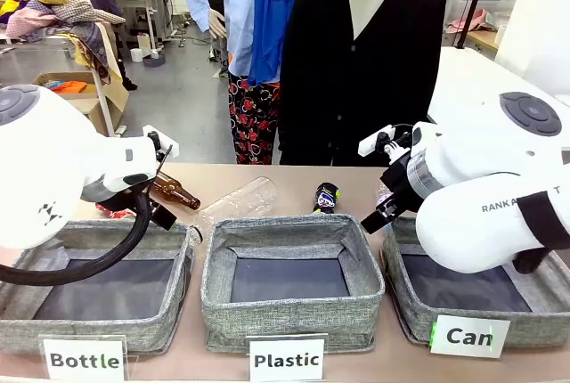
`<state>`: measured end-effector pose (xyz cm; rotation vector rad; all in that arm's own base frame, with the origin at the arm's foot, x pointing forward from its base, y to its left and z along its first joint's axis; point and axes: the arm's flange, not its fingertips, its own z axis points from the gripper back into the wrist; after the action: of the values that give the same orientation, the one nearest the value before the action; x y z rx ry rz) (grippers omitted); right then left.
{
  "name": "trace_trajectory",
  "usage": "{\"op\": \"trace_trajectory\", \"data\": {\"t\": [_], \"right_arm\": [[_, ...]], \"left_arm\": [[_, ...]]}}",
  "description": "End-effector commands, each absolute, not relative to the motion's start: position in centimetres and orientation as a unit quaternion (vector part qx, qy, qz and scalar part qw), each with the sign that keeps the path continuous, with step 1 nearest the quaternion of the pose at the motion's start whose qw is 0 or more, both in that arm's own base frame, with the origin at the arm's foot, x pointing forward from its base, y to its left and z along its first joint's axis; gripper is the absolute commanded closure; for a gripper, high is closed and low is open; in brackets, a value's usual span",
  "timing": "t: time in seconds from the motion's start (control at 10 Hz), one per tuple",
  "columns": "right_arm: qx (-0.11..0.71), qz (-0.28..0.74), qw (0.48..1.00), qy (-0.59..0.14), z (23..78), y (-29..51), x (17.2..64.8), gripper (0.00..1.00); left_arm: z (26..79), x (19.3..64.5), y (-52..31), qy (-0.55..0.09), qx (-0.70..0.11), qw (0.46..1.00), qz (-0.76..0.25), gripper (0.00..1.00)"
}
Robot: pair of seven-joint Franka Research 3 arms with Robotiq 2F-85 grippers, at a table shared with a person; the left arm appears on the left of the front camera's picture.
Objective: Sort the can waste into the basket.
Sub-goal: Pick up the can waste from the table and place it in the right Fabric basket.
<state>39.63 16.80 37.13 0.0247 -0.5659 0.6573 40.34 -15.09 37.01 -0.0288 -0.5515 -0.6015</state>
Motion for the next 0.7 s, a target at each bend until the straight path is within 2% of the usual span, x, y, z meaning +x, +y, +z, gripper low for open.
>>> {"op": "trace_trajectory", "data": {"t": [0.0,0.6], "right_arm": [[0.012,0.318,0.907,-0.274,37.14,16.79,39.63,0.0],[0.011,0.316,0.909,-0.271,37.96,16.43,39.78,0.0]], "left_arm": [[37.02,40.34,-15.09,-0.268,-0.014,0.918,-0.292,0.0],[37.01,40.34,-15.09,-0.268,-0.014,0.918,-0.292,0.0]]}}
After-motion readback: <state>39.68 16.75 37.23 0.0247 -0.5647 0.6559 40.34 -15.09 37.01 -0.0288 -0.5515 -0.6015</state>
